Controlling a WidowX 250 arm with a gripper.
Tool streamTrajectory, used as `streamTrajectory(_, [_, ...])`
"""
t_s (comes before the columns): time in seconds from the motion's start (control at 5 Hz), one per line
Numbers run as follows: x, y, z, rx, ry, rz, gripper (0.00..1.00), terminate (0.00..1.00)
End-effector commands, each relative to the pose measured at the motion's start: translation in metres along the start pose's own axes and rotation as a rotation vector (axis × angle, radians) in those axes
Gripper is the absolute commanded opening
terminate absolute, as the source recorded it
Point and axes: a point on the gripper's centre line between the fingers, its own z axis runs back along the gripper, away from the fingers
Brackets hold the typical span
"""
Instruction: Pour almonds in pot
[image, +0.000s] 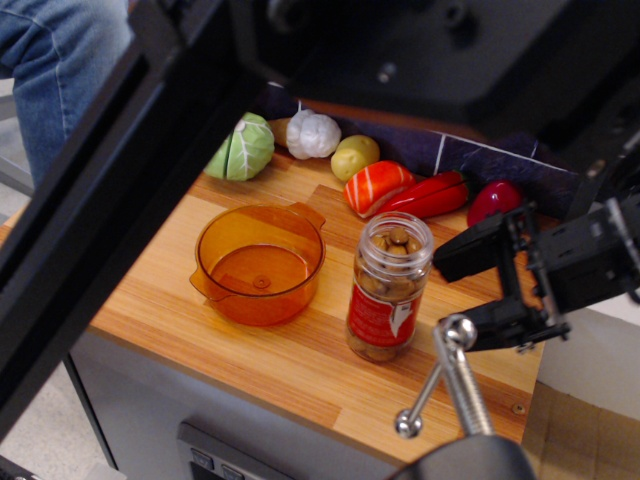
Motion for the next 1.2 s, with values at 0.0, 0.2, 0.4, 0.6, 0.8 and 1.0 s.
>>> streamTrajectory(0.0, [-0.023, -0.001, -0.016, 0.013, -0.027, 0.002, 1.00, 0.00])
streamTrajectory(0.2, [-0.031, 0.001, -0.021, -0.008, -0.059, 0.005, 1.00, 0.00])
streamTrajectory(0.4, [-0.038, -0.001, -0.015, -0.006, -0.106, -0.017, 1.00, 0.00])
streamTrajectory(0.6, [-0.042, -0.001, -0.015, 0.012, -0.101, -0.002, 0.00, 0.00])
streamTrajectory(0.8, [-0.046, 0.002, -0.017, 0.001, -0.112, -0.002, 0.00, 0.00])
streamTrajectory(1.0, [-0.050, 0.000, -0.005, -0.147, -0.274, -0.136, 0.00, 0.00])
